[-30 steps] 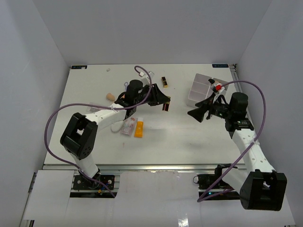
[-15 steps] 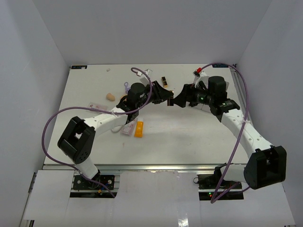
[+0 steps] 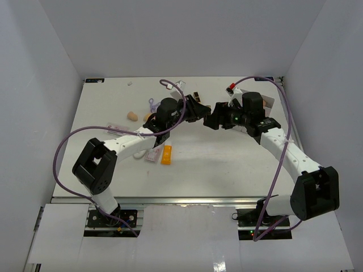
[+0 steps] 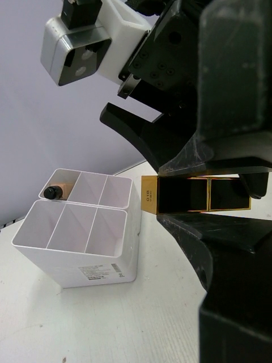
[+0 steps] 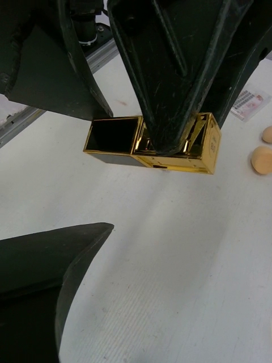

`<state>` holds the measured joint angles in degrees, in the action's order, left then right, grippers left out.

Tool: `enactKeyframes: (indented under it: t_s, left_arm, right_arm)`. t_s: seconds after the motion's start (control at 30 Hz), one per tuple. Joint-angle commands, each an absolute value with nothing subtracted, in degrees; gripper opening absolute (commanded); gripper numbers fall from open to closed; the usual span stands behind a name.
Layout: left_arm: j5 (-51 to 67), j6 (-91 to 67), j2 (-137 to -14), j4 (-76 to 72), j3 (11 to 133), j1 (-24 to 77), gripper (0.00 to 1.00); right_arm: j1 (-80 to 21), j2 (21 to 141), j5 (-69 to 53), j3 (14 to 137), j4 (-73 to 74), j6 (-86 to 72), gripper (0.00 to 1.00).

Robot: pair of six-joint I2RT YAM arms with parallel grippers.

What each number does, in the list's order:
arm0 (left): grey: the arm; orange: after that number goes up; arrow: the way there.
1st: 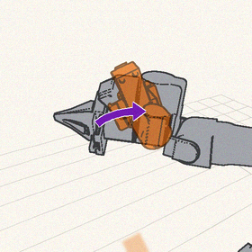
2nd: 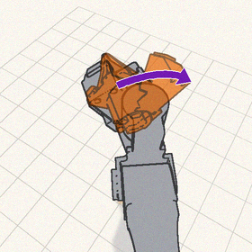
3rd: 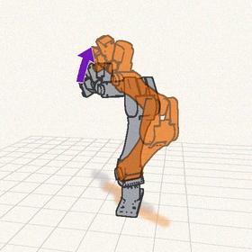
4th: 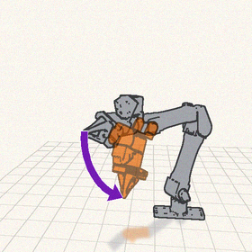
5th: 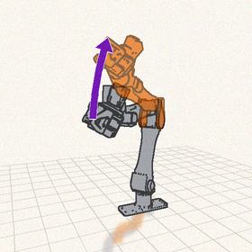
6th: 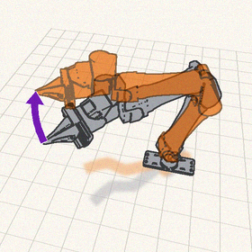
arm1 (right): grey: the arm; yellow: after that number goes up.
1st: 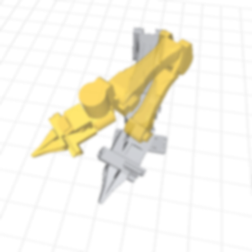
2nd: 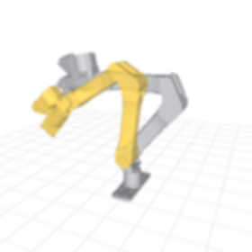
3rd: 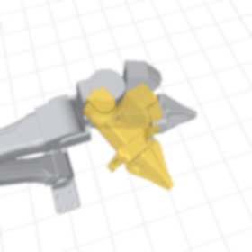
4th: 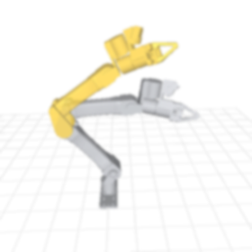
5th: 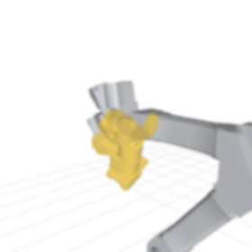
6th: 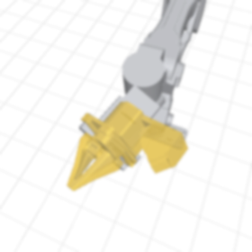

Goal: Organize the makeup

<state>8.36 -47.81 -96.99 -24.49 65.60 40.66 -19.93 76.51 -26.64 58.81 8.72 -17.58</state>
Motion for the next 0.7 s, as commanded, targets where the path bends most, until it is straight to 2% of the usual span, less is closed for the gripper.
enactKeyframes:
  t_s: [0.0,0.13,0.3,0.43,0.57,0.67]
  left_arm:
    - [7.30,-47.21,-97.35,-25.14,68.27,41.29,0.00]
    - [7.03,-47.11,-97.87,-24.83,68.64,41.53,0.00]
    - [5.89,-46.85,-98.09,-24.61,68.56,42.01,0.00]
    - [5.72,-46.86,-98.33,-24.53,68.97,42.27,0.00]
    - [5.63,-46.85,-98.82,-24.45,69.44,42.66,0.00]
    - [5.33,-46.85,-99.02,-24.29,69.74,43.00,0.00]
  right_arm:
    - [-20.48,76.80,-25.38,62.40,7.38,-17.67,0.75]
    - [-20.61,76.99,-24.79,62.67,6.94,-17.53,0.69]
    - [-20.65,77.43,-25.58,62.49,6.06,-18.02,0.56]
    - [-20.73,77.60,-26.01,62.05,5.37,-18.18,0.52]
    - [-20.65,78.30,-26.17,61.88,4.85,-18.30,0.43]
    - [-20.73,78.18,-26.19,61.66,4.62,-17.92,0.33]
